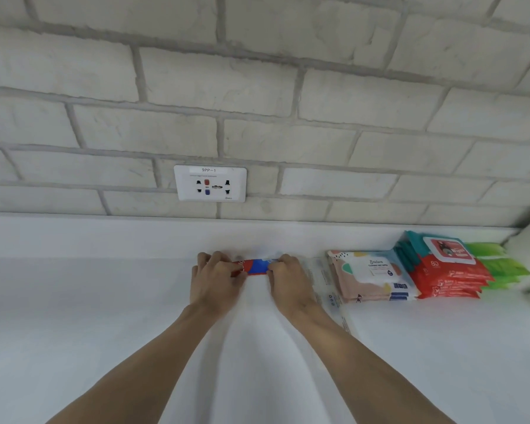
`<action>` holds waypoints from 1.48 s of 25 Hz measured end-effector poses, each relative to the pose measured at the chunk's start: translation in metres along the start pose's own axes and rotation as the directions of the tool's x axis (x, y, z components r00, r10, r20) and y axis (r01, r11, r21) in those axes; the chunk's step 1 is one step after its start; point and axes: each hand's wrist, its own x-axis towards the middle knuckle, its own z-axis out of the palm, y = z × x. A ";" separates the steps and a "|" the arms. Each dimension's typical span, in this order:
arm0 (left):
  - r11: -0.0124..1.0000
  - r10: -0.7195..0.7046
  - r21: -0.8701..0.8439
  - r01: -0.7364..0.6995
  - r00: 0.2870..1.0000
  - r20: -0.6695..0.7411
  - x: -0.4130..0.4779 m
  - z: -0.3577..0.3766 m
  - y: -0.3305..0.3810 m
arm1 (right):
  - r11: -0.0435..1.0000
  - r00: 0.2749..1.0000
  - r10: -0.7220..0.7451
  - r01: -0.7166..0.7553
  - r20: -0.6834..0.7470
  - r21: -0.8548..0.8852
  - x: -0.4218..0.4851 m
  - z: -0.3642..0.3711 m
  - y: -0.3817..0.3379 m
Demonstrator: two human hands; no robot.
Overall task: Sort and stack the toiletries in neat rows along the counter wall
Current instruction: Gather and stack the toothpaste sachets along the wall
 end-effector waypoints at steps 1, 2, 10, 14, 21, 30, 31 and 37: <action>1.000 0.008 0.011 -0.008 1.000 0.002 0.002 0.001 -0.001 | 1.000 1.000 -0.005 0.005 -0.003 -0.024 -0.001 0.002 -0.001; 1.000 0.013 0.021 -0.013 1.000 0.005 0.003 0.002 -0.002 | 0.999 1.000 0.001 -0.002 -0.005 -0.037 -0.002 0.003 -0.003; 0.997 0.062 0.046 -0.062 0.998 0.003 0.002 0.006 -0.005 | 0.998 1.000 0.025 -0.026 -0.017 -0.062 -0.004 0.006 -0.006; 0.995 0.060 -0.082 -0.063 0.997 -0.043 -0.010 -0.004 -0.011 | 0.999 0.999 0.030 -0.030 -0.024 -0.031 -0.010 0.004 -0.012; 0.990 0.024 -0.137 -0.032 0.998 -0.062 -0.056 -0.047 -0.036 | 0.996 0.998 -0.057 0.056 0.006 0.071 -0.043 -0.003 -0.058; 0.993 -0.101 -0.070 0.091 0.982 -0.159 -0.142 -0.121 -0.112 | 0.947 0.969 -0.237 0.214 0.075 0.239 -0.101 0.005 -0.168; 0.992 -0.117 -0.063 0.108 0.979 -0.170 -0.152 -0.130 -0.123 | 0.940 0.963 -0.255 0.224 0.093 0.259 -0.108 0.009 -0.182; 0.977 -0.207 0.002 0.211 0.958 -0.201 -0.190 -0.170 -0.195 | 0.899 0.896 -0.373 0.283 0.243 0.335 -0.138 0.034 -0.258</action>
